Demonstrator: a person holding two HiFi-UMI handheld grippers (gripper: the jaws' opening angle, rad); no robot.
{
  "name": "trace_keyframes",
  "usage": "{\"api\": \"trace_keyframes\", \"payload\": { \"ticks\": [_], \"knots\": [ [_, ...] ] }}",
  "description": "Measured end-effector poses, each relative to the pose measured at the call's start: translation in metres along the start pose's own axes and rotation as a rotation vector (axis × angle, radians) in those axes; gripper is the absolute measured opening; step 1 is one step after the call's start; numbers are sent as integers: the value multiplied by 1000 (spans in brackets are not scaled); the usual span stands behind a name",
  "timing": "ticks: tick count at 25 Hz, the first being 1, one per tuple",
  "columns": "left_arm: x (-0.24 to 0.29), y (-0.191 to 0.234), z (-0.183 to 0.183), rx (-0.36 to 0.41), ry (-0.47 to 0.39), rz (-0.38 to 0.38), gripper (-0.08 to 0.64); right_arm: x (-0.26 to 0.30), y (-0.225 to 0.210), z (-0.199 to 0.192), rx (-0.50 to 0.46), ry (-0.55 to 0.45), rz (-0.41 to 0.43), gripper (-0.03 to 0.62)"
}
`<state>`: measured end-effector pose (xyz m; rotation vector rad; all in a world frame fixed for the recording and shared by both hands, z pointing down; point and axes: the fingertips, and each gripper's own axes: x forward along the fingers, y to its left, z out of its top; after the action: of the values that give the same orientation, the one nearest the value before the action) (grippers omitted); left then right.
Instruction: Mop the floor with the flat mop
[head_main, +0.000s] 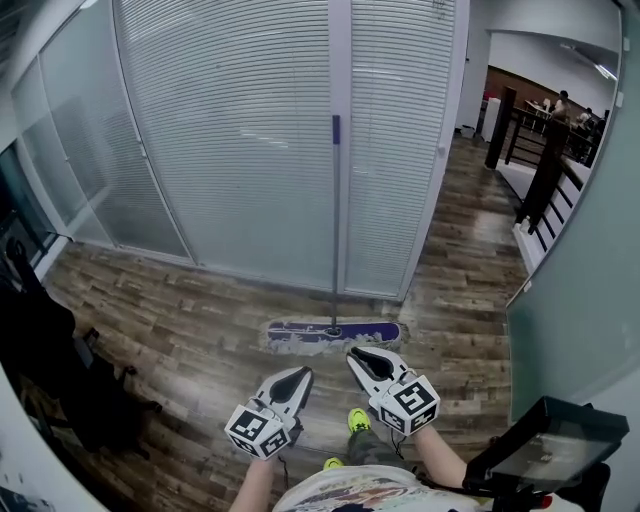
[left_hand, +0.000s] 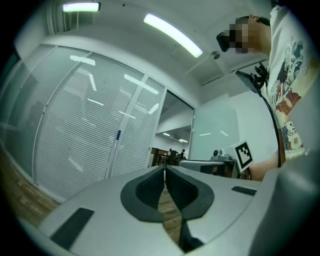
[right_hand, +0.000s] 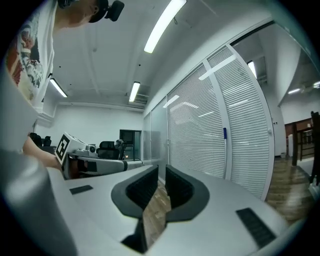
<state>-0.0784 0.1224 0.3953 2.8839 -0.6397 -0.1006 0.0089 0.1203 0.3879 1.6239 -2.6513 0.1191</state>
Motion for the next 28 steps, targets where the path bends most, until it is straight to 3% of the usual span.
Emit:
{"api": "trace_keyframes", "payload": {
  "ticks": [7, 14, 21, 28],
  "knots": [
    [52, 34, 27, 61, -28, -1, 16, 45, -42, 7, 21, -49, -14, 55],
    [130, 87, 33, 91, -1, 29, 15, 109, -121, -3, 74, -29, 27, 57],
    [225, 153, 44, 97, 27, 82, 17, 172, -212, 10, 124, -60, 94, 57],
    [303, 195, 42, 45, 23, 120, 17, 218, -287, 8, 127, -38, 153, 57]
  ]
}}
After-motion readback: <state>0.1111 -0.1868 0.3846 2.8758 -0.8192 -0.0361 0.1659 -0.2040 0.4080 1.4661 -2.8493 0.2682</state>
